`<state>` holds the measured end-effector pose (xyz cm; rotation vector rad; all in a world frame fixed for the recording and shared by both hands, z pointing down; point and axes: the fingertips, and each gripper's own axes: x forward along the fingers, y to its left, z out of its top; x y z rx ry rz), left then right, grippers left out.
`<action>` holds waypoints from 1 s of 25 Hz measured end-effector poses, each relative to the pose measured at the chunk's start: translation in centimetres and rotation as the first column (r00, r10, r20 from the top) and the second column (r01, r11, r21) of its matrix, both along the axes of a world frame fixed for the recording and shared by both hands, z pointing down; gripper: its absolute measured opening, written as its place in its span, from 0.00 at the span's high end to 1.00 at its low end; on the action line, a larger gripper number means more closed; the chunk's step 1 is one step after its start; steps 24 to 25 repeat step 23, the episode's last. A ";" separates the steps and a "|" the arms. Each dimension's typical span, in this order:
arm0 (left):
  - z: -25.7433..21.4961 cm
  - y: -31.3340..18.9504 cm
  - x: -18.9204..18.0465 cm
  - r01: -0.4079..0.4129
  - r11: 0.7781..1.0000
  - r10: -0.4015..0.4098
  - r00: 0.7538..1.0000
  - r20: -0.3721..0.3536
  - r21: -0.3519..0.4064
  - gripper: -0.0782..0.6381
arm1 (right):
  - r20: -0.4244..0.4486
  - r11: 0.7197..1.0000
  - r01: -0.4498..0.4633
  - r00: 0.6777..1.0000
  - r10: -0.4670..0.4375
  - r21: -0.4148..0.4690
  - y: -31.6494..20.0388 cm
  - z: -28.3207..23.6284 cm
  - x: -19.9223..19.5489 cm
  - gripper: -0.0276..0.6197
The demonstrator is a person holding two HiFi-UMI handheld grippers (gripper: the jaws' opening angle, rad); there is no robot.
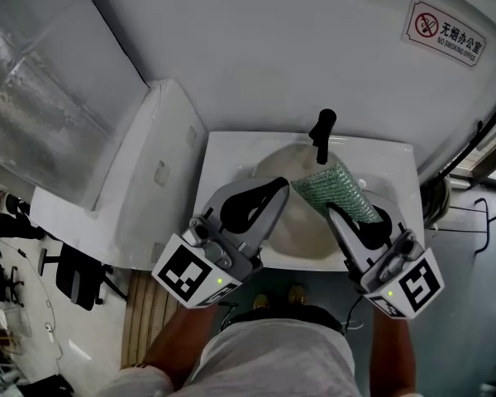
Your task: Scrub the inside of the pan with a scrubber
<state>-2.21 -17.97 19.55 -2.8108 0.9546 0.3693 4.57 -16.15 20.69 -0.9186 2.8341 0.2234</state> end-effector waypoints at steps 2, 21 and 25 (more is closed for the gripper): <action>0.1 0.0 0.1 -0.001 1.000 0.001 1.000 0.002 -0.002 0.87 | -0.005 1.000 -0.001 1.000 0.001 -0.003 0.0 0.2 0.0 0.84; 0.6 -0.3 -0.1 0.000 1.000 0.000 1.000 0.007 -0.009 0.87 | -0.007 1.000 -0.005 1.000 0.005 -0.018 -0.3 0.8 0.0 0.84; 0.6 -0.3 -0.1 0.001 1.000 -0.001 1.000 0.007 -0.009 0.87 | -0.008 1.000 -0.005 1.000 0.004 -0.019 -0.2 0.8 -0.1 0.84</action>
